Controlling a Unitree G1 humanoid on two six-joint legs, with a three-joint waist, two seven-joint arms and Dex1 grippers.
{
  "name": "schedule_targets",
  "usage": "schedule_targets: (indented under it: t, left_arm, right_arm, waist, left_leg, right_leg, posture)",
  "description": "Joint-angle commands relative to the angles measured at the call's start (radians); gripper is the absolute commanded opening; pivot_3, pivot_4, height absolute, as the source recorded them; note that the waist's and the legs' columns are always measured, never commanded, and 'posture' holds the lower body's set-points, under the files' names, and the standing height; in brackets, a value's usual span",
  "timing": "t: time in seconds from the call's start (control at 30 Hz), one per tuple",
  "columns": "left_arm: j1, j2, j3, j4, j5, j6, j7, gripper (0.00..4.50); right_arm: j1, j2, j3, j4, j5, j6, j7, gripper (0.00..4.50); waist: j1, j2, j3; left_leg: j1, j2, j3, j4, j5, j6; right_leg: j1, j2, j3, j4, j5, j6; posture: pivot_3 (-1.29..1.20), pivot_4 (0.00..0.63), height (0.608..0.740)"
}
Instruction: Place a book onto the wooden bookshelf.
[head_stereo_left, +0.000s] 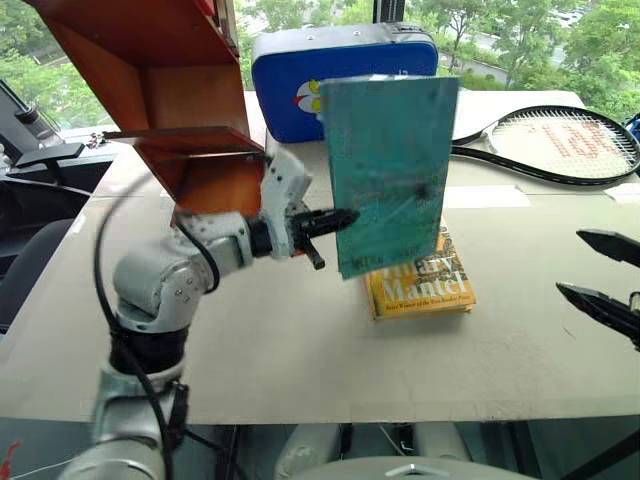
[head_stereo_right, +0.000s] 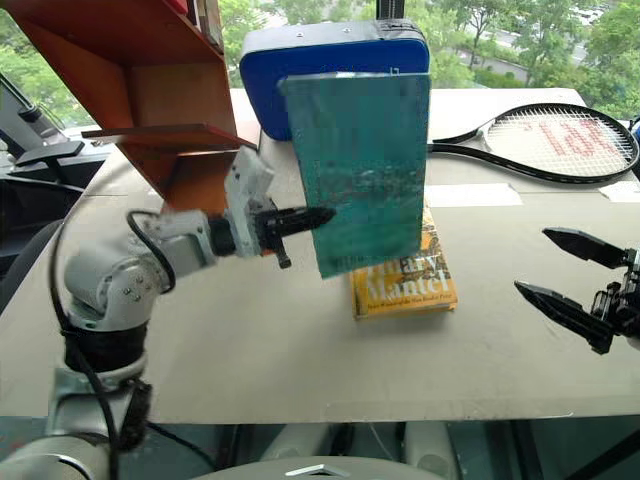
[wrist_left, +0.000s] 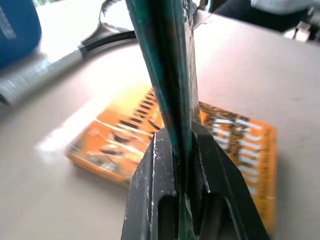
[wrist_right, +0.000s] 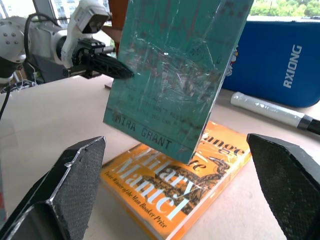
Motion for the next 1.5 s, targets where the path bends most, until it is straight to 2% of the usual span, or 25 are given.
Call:
schedule_targets:
  t: [0.03, 0.17, 0.27, 0.4, 0.6, 0.77, 0.97, 1.23, 1.27, 1.33, 1.5]
  left_arm:
    - [-0.137, 0.081, 0.014, 0.045, 0.202, -0.241, -0.014, 0.05]
    - [-0.180, 0.105, -0.004, 0.079, 0.350, -0.446, -0.015, 0.05]
    - [-0.117, 0.250, -0.035, 0.150, 0.588, -0.642, -0.001, 0.05]
    - [-0.059, 0.346, -0.007, 0.194, 0.710, -0.700, 0.008, 0.05]
    - [0.053, 0.442, 0.100, 0.200, 0.832, -0.651, 0.023, 0.05]
    - [0.193, 0.505, 0.199, 0.183, 0.900, -0.604, 0.007, 0.05]
    - [0.296, 0.520, 0.270, 0.159, 0.932, -0.526, -0.021, 0.05]
    - [0.326, 0.522, 0.266, 0.168, 0.982, -0.451, -0.040, 0.05]
    - [0.320, 0.522, 0.258, 0.170, 0.991, -0.437, -0.043, 0.81]
    - [0.318, 0.522, 0.255, 0.165, 1.004, -0.417, -0.046, 1.50]
    - [0.323, 0.517, 0.268, 0.150, 1.019, -0.363, -0.057, 3.88]
  right_arm:
    - [-0.089, -0.022, 0.032, 0.030, 0.035, 0.029, -0.021, 4.50]
    - [-0.201, -0.016, 0.092, 0.071, 0.020, 0.034, -0.031, 4.50]
    - [-0.343, 0.006, 0.132, 0.119, 0.028, 0.042, -0.107, 4.50]
    - [-0.465, 0.017, 0.169, 0.160, 0.040, 0.067, -0.144, 4.50]
    - [-0.601, 0.052, 0.211, 0.207, 0.080, 0.114, -0.173, 4.50]
    - [-0.672, 0.071, 0.243, 0.217, 0.133, 0.168, -0.163, 4.50]
    - [-0.686, 0.068, 0.251, 0.219, 0.149, 0.210, -0.140, 4.50]
    - [-0.680, 0.073, 0.246, 0.208, 0.136, 0.210, -0.147, 4.50]
    - [-0.677, 0.073, 0.245, 0.207, 0.134, 0.209, -0.147, 4.50]
    - [-0.669, 0.073, 0.241, 0.202, 0.134, 0.207, -0.148, 4.50]
    - [-0.656, 0.073, 0.232, 0.199, 0.131, 0.203, -0.152, 4.50]
  waist:
    - [-0.003, 0.000, 0.001]
    - [-0.004, 0.000, 0.002]
    - [-0.011, 0.000, 0.003]
    - [-0.020, 0.000, 0.004]
    - [-0.024, -0.002, 0.006]
    - [-0.030, -0.002, 0.006]
    - [-0.027, -0.002, 0.007]
    - [-0.033, -0.002, 0.007]
    - [-0.033, -0.002, 0.007]
    - [-0.033, -0.002, 0.007]
    - [-0.030, -0.002, 0.007]
  left_leg:
    - [0.000, 0.000, 0.000, -0.001, 0.001, 0.001]
    - [-0.001, 0.000, -0.001, -0.002, 0.001, 0.002]
    - [-0.002, 0.000, 0.000, -0.002, 0.001, 0.002]
    - [-0.002, 0.000, -0.001, -0.003, 0.001, 0.002]
    - [-0.006, 0.000, -0.002, -0.002, 0.001, 0.003]
    - [-0.015, 0.000, -0.002, -0.001, 0.001, 0.003]
    - [-0.018, 0.000, -0.002, 0.000, 0.001, 0.003]
    - [-0.017, -0.001, -0.002, 0.001, 0.001, 0.003]
    - [-0.017, -0.001, -0.002, 0.001, 0.001, 0.003]
    - [-0.017, -0.001, -0.001, 0.001, 0.001, 0.003]
    - [-0.017, -0.001, -0.001, 0.002, 0.001, 0.003]
  right_leg:
    - [0.000, 0.000, 0.000, -0.001, 0.000, 0.000]
    - [-0.001, 0.000, 0.000, -0.003, 0.000, 0.000]
    - [-0.002, 0.000, 0.000, -0.004, 0.000, 0.000]
    - [-0.003, 0.001, 0.000, -0.003, 0.000, 0.000]
    - [-0.005, 0.000, -0.002, -0.003, 0.000, 0.000]
    - [-0.015, 0.000, -0.002, 0.000, 0.000, 0.000]
    - [-0.017, 0.000, -0.002, 0.001, 0.000, 0.000]
    - [-0.018, 0.000, -0.002, 0.002, 0.000, 0.000]
    - [-0.018, 0.000, -0.002, 0.002, 0.000, 0.000]
    - [-0.018, 0.000, -0.001, 0.003, 0.000, 0.000]
    - [-0.018, 0.000, -0.001, 0.004, 0.000, 0.000]
  posture:
    - [0.00, 0.150, 0.740]
    - [0.00, 0.150, 0.740]
    - [0.00, 0.150, 0.740]
    - [0.00, 0.150, 0.740]
    - [0.00, 0.150, 0.740]
    - [0.00, 0.150, 0.740]
    - [0.00, 0.150, 0.740]
    - [0.00, 0.150, 0.740]
    - [0.00, 0.150, 0.740]
    - [0.00, 0.150, 0.740]
    - [0.00, 0.150, 0.740]
